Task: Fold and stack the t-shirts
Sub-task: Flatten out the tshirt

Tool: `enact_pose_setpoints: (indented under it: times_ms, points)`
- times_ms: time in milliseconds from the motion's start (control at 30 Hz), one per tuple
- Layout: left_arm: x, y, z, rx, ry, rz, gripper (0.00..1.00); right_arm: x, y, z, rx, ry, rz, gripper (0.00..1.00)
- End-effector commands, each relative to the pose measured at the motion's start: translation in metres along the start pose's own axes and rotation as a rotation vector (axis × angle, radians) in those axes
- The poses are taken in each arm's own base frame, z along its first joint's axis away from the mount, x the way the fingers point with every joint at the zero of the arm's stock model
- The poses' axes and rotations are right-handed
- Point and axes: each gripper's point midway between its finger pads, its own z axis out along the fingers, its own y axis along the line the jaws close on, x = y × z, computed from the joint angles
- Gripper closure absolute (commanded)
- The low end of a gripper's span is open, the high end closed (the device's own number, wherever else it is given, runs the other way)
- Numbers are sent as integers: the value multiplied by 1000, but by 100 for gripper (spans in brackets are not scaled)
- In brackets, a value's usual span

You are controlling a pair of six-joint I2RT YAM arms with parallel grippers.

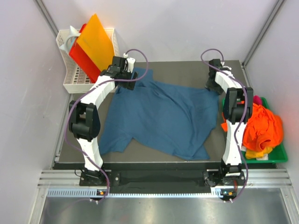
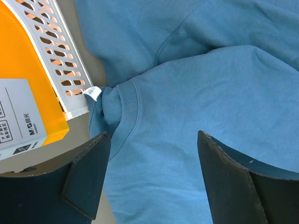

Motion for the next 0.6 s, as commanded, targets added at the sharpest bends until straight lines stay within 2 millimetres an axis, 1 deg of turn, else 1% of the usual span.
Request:
enact_pose_setpoints:
  times_ms: [0,33,100,133,233,267,300,333,367,400,433,467,500,533,567]
  points:
    - [-6,-1,-3,4,-15,-15,21,-21,-11,2,25,-46,41,37]
    - [-5,-1,-2,4,-14,-15,21,-19,-11,6,29,-40,39,37]
    - [-5,-1,-1,3,-12,-17,21,-19,-11,7,32,-35,34,39]
    - [-4,-1,0,3,-9,-18,21,-14,-11,11,38,-20,25,40]
    - [-4,-1,1,4,-9,-21,21,-12,-11,15,44,-11,22,55]
    - [-3,-1,2,3,-6,-21,21,-11,-11,15,44,-7,18,64]
    - [-4,-1,2,3,-9,-23,21,-17,-24,20,61,-5,44,68]
    - [-4,-1,2,4,-9,-21,21,-15,-25,22,61,3,40,72]
    - [-3,-1,3,2,-6,-23,21,-14,-25,23,62,6,42,82]
    - [-5,-1,4,1,-9,-24,22,-14,-28,25,66,10,42,90]
    - [-4,-1,5,2,-7,-25,22,-14,-28,24,64,10,43,94]
    - [-6,0,5,-2,-10,-26,22,-12,-29,24,66,12,42,100]
    - [-8,1,6,-6,-19,-32,22,-13,-29,24,62,6,45,100]
    - [-7,1,10,-7,-16,-33,22,-16,-29,20,56,-3,45,100]
    - [-14,2,10,-12,-32,-35,22,-12,-31,20,57,1,40,100]
